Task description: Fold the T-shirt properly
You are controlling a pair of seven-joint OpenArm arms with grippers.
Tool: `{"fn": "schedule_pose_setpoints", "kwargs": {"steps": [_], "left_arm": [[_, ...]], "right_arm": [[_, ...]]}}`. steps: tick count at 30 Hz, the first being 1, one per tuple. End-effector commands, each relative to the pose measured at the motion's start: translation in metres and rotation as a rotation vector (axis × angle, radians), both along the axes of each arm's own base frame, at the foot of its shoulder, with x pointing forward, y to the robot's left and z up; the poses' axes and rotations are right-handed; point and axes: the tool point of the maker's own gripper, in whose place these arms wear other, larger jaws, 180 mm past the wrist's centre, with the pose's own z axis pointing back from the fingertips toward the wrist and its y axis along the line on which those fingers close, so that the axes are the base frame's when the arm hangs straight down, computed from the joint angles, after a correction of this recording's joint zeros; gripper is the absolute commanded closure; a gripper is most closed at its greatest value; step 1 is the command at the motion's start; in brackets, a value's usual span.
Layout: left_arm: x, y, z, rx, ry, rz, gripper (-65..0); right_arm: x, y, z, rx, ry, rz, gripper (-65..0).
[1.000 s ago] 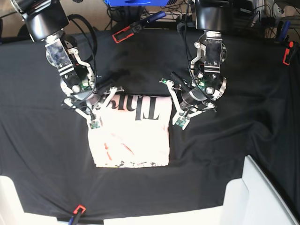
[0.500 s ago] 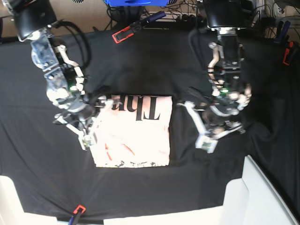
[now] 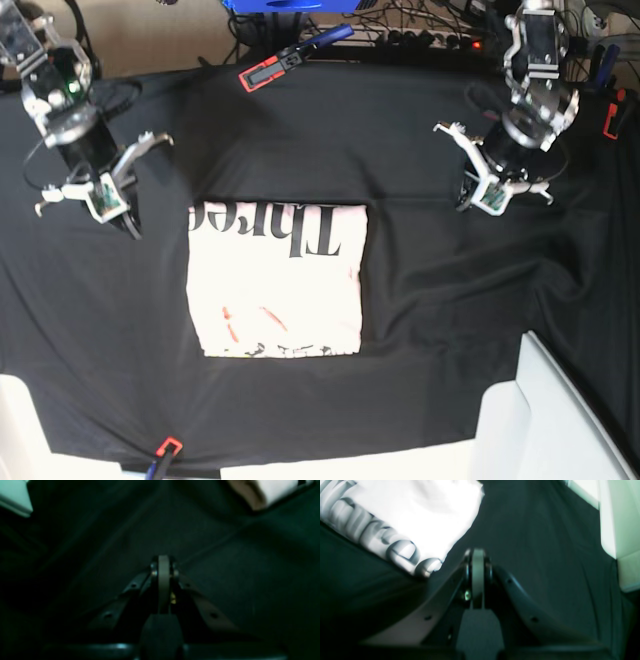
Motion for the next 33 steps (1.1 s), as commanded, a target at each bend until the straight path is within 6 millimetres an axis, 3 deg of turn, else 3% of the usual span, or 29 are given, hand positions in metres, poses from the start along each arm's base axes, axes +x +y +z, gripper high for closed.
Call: {"fn": "schedule_pose_setpoints", "kwargs": {"steps": [1,6,8,12,21,24,29,33], "left_arm": [[0.001,-0.004,0.016,-0.041,-0.084,0.003,0.0],[-0.028,-0.005,0.028,-0.083,-0.218,0.032,0.0],[-0.045,-0.006,0.026,-0.09,-0.215,0.031,0.0],[-0.078,-0.001,0.02,-0.078,-0.193,0.029,0.0],[-0.127,0.005,0.005,-0.035,-0.112,0.061,0.0],[-0.154,0.009,-0.008,-0.028,-0.037,0.068,0.0],[-0.207,0.019,-0.049,-0.028,0.14,0.114,0.0],[-0.242,0.025,-0.074,-0.03,0.248,0.152,0.0]], "right_arm": [[0.0,-0.008,0.013,-0.006,-0.057,0.004,0.0],[-0.04,-0.005,0.003,-0.132,-0.081,0.102,0.0],[-0.058,0.0,-0.006,-0.18,-0.067,0.116,0.0],[-0.088,-0.014,-0.017,-0.298,-0.04,0.088,0.0],[-0.147,-0.022,-0.041,-0.346,0.098,0.063,0.0],[-0.168,-0.024,-0.051,-0.35,0.156,0.071,0.0],[-0.207,-0.031,-0.089,-0.351,0.298,0.021,0.0],[-0.235,-0.032,-0.105,-0.354,0.378,0.022,0.0]]}}
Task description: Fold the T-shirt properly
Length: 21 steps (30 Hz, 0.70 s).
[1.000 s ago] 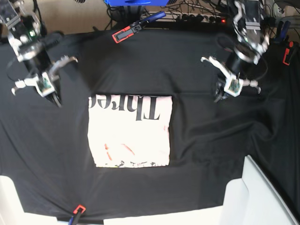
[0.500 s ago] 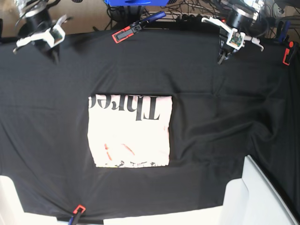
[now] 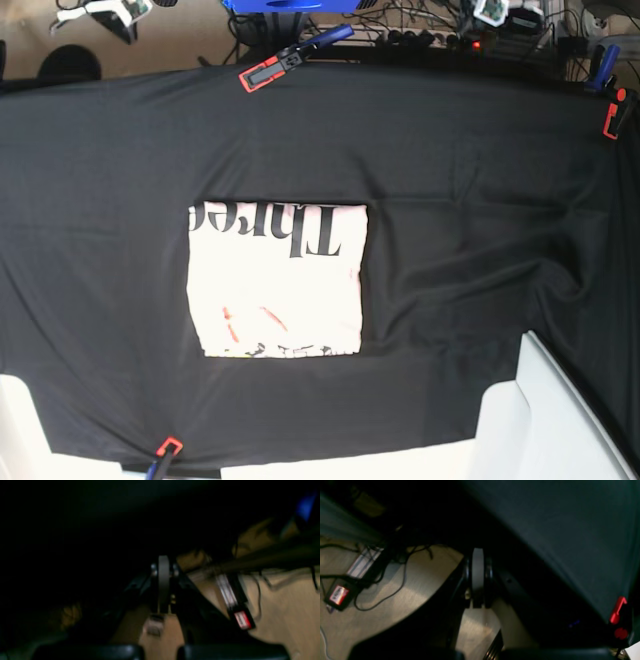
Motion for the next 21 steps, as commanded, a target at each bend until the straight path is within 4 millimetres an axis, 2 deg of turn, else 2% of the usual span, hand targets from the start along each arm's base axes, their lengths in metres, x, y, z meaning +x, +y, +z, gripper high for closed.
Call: {"fn": "schedule_pose_setpoints", "kwargs": {"steps": [1,5,9,14,16,20,21], "left_arm": [[-0.006,0.002,0.002,-0.004,-0.005,0.008,0.0],[-0.035,0.004,-0.016,-0.012,0.08,0.043,0.0],[-0.036,-0.001,-0.039,-0.038,0.117,0.102,0.0],[-0.039,0.0,-0.076,-0.059,0.201,0.167,0.0],[-0.037,-0.006,-0.095,-0.084,0.248,0.208,0.0],[-0.036,-0.02,-0.126,-0.134,0.352,0.28,0.0],[-0.033,-0.024,-0.131,-0.147,0.373,0.295,0.0]], "right_arm": [[-0.011,-0.002,0.001,-0.002,0.008,-0.005,0.0],[-0.039,-0.001,-0.025,-0.008,0.097,-0.056,0.0],[-0.055,-0.013,-0.068,-0.045,0.203,-0.106,0.0],[-0.05,-0.024,-0.12,-0.082,0.313,-0.168,0.0],[-0.054,-0.032,-0.137,-0.105,0.376,-0.191,0.0],[-0.056,-0.045,-0.154,-0.138,0.464,-0.223,0.0],[-0.05,-0.048,-0.157,-0.143,0.473,-0.231,0.0]]}}
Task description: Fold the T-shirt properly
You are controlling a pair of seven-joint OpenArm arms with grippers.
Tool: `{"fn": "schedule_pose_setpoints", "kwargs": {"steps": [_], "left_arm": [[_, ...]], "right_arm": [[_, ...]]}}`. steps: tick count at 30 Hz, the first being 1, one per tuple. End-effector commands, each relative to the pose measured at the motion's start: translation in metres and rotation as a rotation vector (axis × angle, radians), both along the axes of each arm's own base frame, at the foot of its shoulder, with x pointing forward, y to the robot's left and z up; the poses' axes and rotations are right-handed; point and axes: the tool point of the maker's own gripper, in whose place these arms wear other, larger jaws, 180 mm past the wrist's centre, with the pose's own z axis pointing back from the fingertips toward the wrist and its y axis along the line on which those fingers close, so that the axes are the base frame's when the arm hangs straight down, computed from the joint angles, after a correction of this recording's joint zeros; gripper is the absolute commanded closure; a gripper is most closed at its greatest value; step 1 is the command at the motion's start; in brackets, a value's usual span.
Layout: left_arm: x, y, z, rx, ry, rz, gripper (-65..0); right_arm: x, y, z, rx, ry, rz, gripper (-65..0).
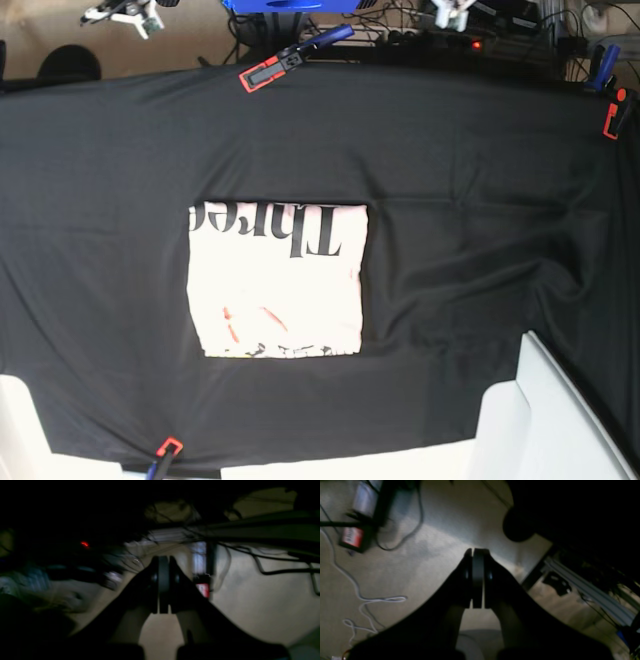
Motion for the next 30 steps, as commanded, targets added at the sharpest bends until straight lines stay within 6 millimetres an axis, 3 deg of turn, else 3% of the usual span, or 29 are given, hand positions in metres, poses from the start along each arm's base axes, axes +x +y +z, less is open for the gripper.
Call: {"fn": "schedule_pose_setpoints", "kwargs": {"steps": [1,7,11,19,25,30], "left_arm": [[0.0,0.003,-0.002,-0.001,0.013,0.008,0.0],[0.024,-0.008,-0.018,-0.03,0.129,0.021,0.0],[0.034,-0.004,-0.019,-0.012,0.14,0.001,0.0],[0.044,-0.002,-0.018,-0.008,0.12,0.002,0.0],[0.044,-0.019,-0.019,-0.034,0.12,0.004,0.0],[0.059,-0.02,-0.019,-0.038,0.099,0.011,0.0]], "right_arm": [[0.005,-0.008,0.0,-0.016,-0.004,-0.012,0.0],[0.014,-0.017,-0.006,-0.035,0.059,-0.04,0.0],[0.01,-0.003,-0.009,0.039,0.09,-0.055,0.0],[0.014,0.001,-0.01,0.061,0.091,-0.057,-0.1],[0.023,0.0,-0.01,0.06,0.077,-0.056,-0.1],[0.023,0.0,-0.01,0.057,0.078,-0.057,-0.1]]}}
